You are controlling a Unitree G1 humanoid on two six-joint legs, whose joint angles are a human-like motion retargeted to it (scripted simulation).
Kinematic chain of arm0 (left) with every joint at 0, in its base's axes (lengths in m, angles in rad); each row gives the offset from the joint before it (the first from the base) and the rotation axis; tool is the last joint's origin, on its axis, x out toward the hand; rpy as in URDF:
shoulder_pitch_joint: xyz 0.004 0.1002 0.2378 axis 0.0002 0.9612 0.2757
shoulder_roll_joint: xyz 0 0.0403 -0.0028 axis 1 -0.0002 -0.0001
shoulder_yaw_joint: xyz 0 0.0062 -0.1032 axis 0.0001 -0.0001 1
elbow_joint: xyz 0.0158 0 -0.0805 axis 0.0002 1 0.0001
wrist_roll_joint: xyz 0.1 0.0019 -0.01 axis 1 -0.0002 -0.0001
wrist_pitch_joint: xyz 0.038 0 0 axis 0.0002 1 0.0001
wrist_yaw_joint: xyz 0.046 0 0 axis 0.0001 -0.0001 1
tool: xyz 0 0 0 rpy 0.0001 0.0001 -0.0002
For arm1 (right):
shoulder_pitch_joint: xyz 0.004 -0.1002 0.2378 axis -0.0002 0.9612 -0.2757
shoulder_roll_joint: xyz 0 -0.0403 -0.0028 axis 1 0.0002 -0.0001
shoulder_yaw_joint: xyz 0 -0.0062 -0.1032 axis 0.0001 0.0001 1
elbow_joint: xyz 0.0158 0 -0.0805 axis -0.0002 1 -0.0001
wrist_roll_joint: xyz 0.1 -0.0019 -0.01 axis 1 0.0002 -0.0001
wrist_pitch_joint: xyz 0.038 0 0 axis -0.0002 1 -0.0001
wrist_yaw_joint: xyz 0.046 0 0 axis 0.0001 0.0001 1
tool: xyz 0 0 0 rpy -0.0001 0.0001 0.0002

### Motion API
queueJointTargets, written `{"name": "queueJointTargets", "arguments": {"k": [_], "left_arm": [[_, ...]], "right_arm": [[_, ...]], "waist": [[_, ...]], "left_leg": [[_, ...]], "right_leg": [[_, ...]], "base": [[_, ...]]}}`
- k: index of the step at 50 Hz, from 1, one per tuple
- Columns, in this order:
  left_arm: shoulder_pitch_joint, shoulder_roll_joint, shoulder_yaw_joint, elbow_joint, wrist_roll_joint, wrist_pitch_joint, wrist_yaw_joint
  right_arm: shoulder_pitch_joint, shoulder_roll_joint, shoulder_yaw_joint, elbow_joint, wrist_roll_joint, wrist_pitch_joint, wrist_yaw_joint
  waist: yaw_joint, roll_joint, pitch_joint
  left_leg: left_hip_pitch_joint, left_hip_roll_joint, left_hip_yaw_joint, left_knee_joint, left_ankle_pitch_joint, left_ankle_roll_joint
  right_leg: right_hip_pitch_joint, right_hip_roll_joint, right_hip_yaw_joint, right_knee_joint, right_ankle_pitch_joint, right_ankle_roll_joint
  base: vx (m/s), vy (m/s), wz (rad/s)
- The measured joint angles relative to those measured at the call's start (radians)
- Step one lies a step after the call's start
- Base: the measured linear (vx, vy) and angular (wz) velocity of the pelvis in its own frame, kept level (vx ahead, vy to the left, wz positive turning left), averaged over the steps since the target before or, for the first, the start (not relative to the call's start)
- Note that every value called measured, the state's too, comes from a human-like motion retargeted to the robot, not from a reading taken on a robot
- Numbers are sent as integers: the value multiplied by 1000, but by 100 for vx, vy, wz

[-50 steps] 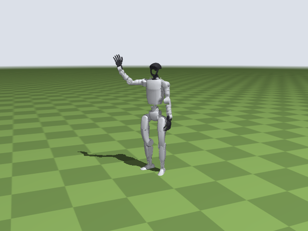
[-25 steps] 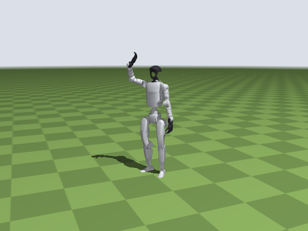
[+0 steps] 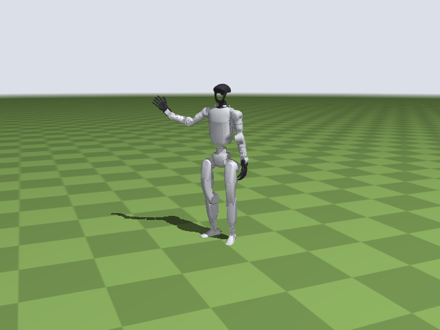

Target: Upper body actions

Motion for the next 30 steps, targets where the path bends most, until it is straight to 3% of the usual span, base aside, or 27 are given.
{"name": "queueJointTargets", "arguments": {"k": [5,8,11,15,21,26,30], "left_arm": [[57,5,21,11,-1,5,-2],[76,4,22,1,4,3,0],[81,-1,21,-10,-9,-6,-4],[76,-14,17,-18,-39,-28,-11],[71,-42,6,3,-61,-56,-3],[50,-34,48,40,-26,-55,-22],[20,73,205,46,-36,-53,10]], "right_arm": [[259,273,-33,-17,-199,30,65],[368,442,9,56,-300,54,195],[450,571,77,209,-346,132,432],[531,681,200,536,-479,321,821],[546,795,365,1040,-631,378,829],[604,886,350,1070,-514,438,848],[548,786,235,1070,-466,455,833]], "waist": [[-10,-9,37],[-43,-17,62],[-36,-19,84],[-36,-12,91],[-54,10,85],[14,26,92],[-35,34,90]], "left_leg": [[27,4,29,-5,-2,-3],[37,4,12,-2,-3,-7],[49,8,23,-5,3,-8],[53,9,20,-9,6,-8],[57,7,7,-16,3,-8],[72,25,77,-15,-1,-17],[64,11,37,-14,5,-12]], "right_leg": [[6,3,24,3,5,-4],[21,0,7,2,4,-4],[31,3,20,2,6,-6],[34,7,18,1,6,-7],[34,10,3,0,2,-7],[24,8,74,21,-5,-1],[39,9,29,1,1,-9]], "base": [[4,-4,-25],[1,-6,18],[0,-1,-6],[0,0,0],[0,0,7],[0,1,-73],[-2,5,50]]}}
